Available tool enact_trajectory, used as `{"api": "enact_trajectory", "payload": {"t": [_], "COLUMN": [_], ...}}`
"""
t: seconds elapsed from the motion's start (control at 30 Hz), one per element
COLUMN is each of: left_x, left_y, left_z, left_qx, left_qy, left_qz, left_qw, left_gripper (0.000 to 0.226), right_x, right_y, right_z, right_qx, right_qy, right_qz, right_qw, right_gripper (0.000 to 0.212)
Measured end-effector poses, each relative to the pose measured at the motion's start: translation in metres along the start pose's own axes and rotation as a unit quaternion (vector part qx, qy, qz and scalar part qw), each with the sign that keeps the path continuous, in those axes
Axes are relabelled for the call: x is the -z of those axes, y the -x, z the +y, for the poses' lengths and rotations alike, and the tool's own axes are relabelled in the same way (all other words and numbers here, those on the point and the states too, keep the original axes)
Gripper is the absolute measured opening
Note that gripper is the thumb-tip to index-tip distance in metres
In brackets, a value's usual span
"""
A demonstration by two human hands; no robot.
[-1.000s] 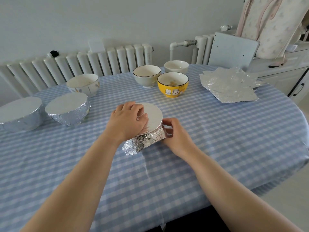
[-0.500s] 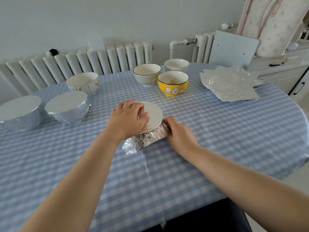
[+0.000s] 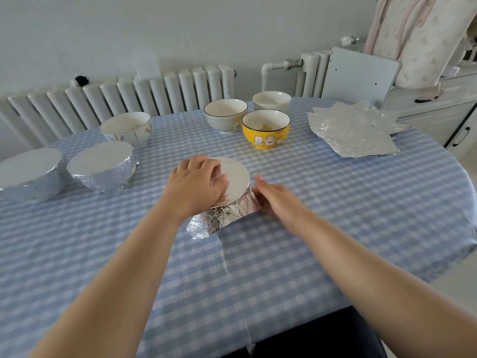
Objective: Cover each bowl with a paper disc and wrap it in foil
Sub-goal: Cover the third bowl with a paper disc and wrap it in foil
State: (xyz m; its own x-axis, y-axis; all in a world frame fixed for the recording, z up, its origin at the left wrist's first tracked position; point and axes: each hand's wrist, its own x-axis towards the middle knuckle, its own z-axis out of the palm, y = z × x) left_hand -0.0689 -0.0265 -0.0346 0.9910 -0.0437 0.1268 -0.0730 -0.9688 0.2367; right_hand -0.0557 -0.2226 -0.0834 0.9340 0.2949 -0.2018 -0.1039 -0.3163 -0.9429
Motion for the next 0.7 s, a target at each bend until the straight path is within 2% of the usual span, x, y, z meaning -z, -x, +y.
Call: {"api": "enact_trajectory", "payload": {"t": [0.03, 0.07, 0.17, 0.3, 0.7], "left_x": [0.0, 0.0, 0.0, -0.001, -0.001], "left_y": [0.0, 0.0, 0.0, 0.001, 0.0], "left_z": [0.0, 0.0, -0.001, -0.001, 0.0], "left_qx": [0.0, -0.001, 0.0, 0.002, 0.023], "left_qy": [-0.002, -0.003, -0.003, 0.0, 0.011], "left_qz": [0.0, 0.0, 0.004, 0.007, 0.016], "left_qw": [1.0, 1.0, 1.0, 1.0, 1.0], "left_gripper": [0.038, 0.038, 0.037, 0.037, 0.042], "right_x": [-0.002, -0.005, -0.016, -0.035, -0.054], "right_y": [0.001, 0.004, 0.01, 0.007, 0.0], "right_z": [-0.001, -0.004, -0.008, -0.012, -0.017], "right_qx": [0.006, 0.015, 0.039, 0.01, 0.002], "right_qy": [0.01, 0.02, 0.061, 0.073, 0.016], "right_qz": [0.013, 0.028, 0.081, 0.139, 0.218], "right_qw": [1.0, 0.999, 0.994, 0.988, 0.976], "right_gripper": [0.088, 0.085, 0.051, 0.034, 0.022]}}
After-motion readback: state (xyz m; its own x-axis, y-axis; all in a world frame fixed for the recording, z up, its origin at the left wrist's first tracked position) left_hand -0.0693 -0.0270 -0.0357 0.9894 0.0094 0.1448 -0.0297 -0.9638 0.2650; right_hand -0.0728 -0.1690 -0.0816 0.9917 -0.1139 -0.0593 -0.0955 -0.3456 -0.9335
